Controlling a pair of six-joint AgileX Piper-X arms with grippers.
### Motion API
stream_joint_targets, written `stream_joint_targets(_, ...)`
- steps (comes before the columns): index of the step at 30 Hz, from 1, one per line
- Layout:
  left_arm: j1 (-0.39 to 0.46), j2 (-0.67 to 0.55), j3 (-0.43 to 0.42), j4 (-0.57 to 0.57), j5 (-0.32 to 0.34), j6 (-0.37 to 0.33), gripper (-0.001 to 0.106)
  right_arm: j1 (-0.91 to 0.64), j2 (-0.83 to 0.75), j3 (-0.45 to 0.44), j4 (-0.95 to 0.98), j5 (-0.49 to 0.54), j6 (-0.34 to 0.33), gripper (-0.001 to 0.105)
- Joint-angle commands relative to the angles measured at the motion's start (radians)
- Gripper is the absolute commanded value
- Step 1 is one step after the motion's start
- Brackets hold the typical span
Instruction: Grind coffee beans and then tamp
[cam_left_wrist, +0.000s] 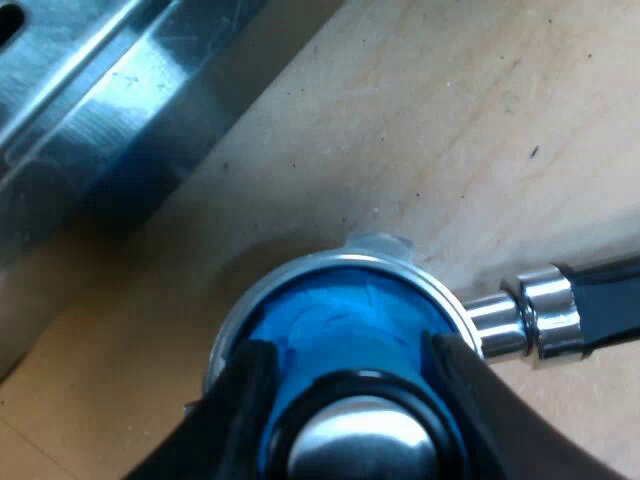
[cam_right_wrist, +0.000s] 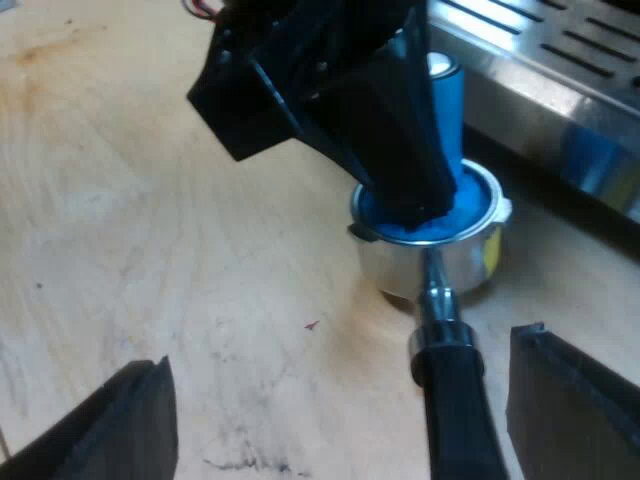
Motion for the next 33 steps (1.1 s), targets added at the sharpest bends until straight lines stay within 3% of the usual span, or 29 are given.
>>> stream_joint_targets(1, -0.004, 0.088, 0.077, 0.108, -0.016, -0.001, 0.000, 0.002, -0.004, 0.002, -0.014, -0.022, 0.017, 0.070)
stream_joint_targets(18, -0.004, 0.074, -0.013, 0.173, -0.020, -0.001, 0.000, 0.002, -0.004, 0.002, -0.014, -0.025, 0.039, 0.070)
stream_joint_targets(33, -0.004, -0.132, -0.091, 0.181, -0.025, -0.001, 0.000, 0.002, -0.004, 0.002, -0.017, -0.025, 0.037, 0.070)
